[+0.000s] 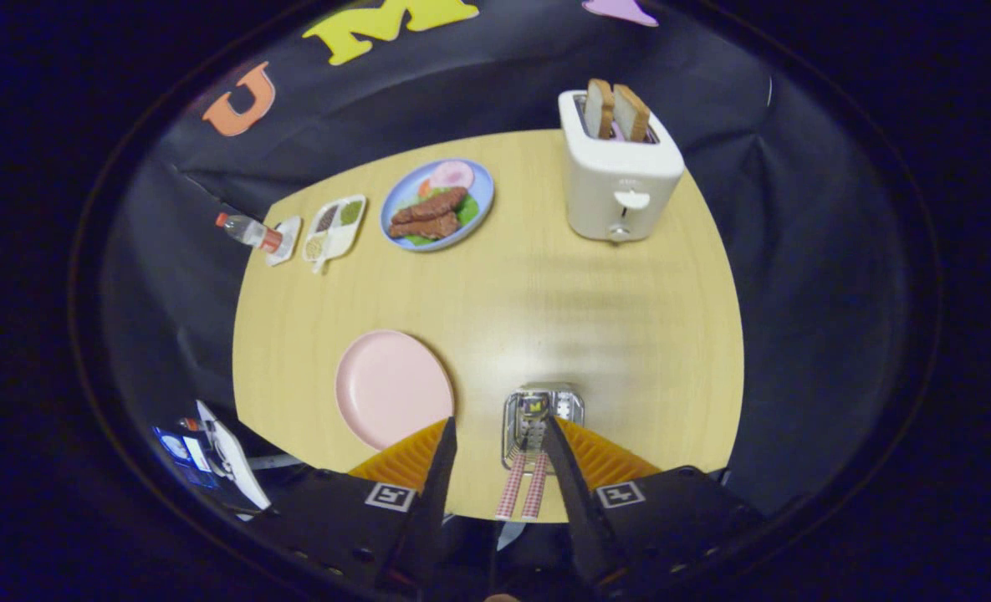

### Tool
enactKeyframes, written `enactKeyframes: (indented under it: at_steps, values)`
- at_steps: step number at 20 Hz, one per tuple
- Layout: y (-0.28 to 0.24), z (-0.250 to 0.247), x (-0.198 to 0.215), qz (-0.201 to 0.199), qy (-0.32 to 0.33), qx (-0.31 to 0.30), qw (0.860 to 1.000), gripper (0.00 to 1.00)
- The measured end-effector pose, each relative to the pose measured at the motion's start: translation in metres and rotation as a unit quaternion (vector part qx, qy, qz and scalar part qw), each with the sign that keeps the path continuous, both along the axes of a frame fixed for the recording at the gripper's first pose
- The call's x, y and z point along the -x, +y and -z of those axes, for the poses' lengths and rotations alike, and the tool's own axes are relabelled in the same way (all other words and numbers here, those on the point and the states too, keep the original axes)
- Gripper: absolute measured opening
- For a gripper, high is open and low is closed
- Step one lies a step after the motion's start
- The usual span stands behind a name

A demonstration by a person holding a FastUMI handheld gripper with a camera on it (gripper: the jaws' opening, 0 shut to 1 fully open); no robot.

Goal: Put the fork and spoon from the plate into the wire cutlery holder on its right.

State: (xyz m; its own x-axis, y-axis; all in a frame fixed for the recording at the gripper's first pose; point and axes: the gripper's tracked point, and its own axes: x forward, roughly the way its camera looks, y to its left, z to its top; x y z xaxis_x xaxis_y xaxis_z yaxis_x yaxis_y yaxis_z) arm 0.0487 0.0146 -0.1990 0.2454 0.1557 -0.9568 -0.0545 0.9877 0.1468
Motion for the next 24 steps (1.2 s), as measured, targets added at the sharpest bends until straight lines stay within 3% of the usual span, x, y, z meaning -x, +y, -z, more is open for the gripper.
enactKeyframes:
  at_steps: [3, 5, 10, 16, 24]
  values:
    - [0.003, -0.016, -0.015, -0.006, -0.105, 0.007, 0.994, 0.92]
    - [0.006, -0.032, -0.020, -0.006, -0.177, 0.014, 0.984, 0.95]
    - [0.012, -0.084, -0.011, 0.013, -0.323, 0.015, 0.946, 0.97]
    - [0.022, -0.146, 0.014, 0.030, -0.458, 0.020, 0.888, 0.97]
    - [0.029, -0.180, 0.050, 0.042, -0.515, 0.018, 0.856, 0.96]
